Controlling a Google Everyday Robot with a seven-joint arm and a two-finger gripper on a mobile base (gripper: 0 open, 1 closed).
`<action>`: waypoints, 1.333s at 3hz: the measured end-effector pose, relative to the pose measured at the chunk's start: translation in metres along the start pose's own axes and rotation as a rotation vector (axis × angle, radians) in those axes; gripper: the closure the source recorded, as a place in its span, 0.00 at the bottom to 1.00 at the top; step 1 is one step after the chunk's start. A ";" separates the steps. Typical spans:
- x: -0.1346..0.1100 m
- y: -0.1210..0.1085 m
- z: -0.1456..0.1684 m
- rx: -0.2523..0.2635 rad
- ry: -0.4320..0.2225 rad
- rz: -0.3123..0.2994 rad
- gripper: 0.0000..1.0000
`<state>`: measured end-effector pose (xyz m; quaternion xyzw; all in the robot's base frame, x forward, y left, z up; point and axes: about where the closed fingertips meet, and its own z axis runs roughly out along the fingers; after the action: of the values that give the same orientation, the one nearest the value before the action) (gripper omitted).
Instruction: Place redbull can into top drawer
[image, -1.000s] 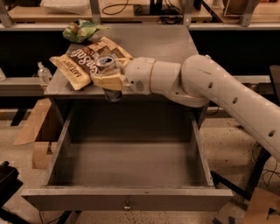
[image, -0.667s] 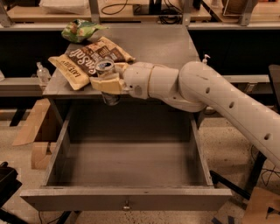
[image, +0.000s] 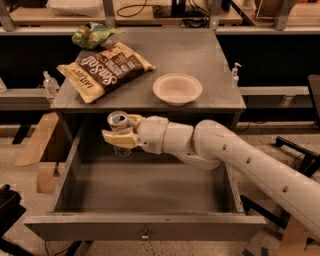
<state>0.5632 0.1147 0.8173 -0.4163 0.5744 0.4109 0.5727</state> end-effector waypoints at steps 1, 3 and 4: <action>0.038 -0.003 0.005 -0.049 0.004 -0.041 1.00; 0.108 -0.019 0.013 -0.105 0.066 -0.144 1.00; 0.136 -0.023 0.018 -0.100 0.060 -0.122 1.00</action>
Offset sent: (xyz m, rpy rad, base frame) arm 0.0314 0.0034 -0.1315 -0.1598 -0.1364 0.1672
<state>0.5912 0.1230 0.6817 -0.4908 0.5437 0.3906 0.5576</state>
